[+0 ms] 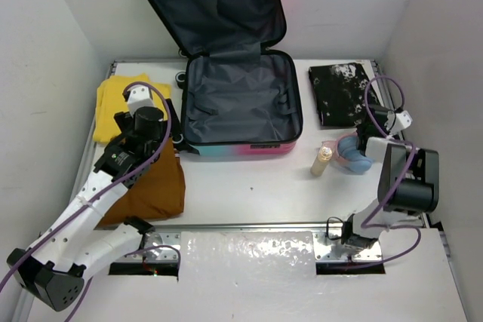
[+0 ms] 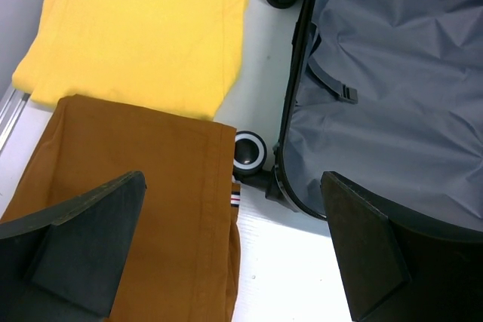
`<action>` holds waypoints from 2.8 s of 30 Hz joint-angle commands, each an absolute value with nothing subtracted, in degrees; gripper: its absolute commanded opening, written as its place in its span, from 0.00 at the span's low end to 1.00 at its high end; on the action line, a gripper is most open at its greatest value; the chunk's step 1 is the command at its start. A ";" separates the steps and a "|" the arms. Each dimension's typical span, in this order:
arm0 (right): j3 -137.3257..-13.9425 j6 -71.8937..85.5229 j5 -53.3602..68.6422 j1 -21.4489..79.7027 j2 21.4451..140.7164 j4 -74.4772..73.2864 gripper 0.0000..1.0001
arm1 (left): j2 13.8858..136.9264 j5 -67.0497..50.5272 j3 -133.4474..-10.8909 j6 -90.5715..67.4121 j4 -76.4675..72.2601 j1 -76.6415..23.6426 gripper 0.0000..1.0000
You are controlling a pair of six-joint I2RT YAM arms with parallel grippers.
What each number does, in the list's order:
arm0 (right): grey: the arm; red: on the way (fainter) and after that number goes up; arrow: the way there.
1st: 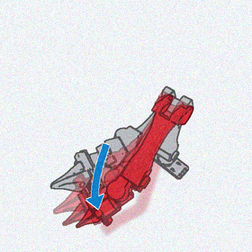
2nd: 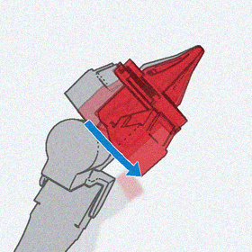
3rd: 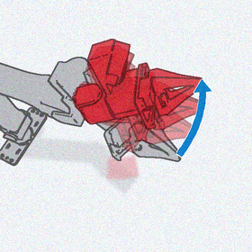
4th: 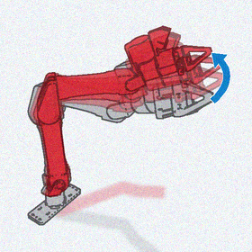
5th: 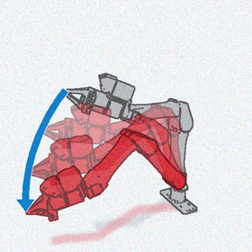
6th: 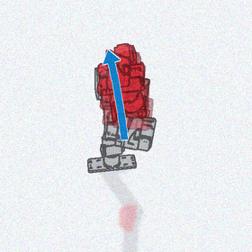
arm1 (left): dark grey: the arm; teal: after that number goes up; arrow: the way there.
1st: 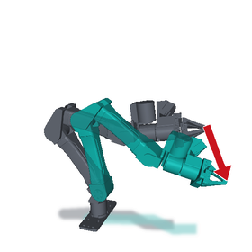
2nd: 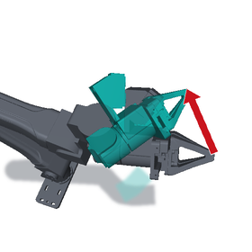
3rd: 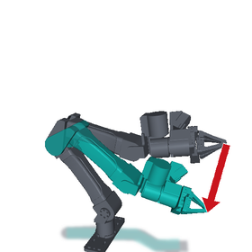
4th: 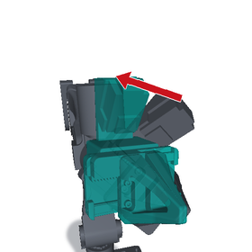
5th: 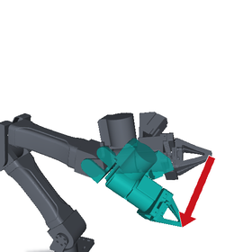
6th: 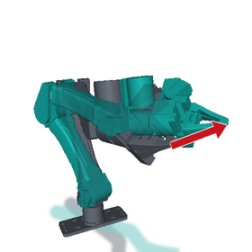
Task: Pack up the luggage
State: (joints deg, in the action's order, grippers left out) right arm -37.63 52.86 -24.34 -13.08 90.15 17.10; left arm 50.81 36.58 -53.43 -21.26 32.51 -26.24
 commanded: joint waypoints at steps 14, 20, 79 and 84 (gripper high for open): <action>-59.31 59.49 -14.50 -17.14 113.63 5.83 0.99 | 50.71 37.44 -53.26 -20.30 30.50 -27.51 1.00; -65.73 63.45 -14.24 -17.31 119.43 -9.11 0.99 | 51.42 36.91 -53.44 -20.21 30.41 -27.51 1.00; -70.58 98.97 -18.73 -2.55 95.80 2.46 0.00 | 88.39 -10.78 -92.17 -36.94 20.13 -31.81 1.00; -67.07 95.98 -14.77 -2.81 94.14 4.21 0.00 | 109.31 -18.30 -114.93 -8.32 25.21 -37.41 1.00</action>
State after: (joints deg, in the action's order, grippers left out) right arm -67.64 97.30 -18.74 -2.85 99.50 -2.92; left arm 103.46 -11.35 -107.02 -25.85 24.43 -33.10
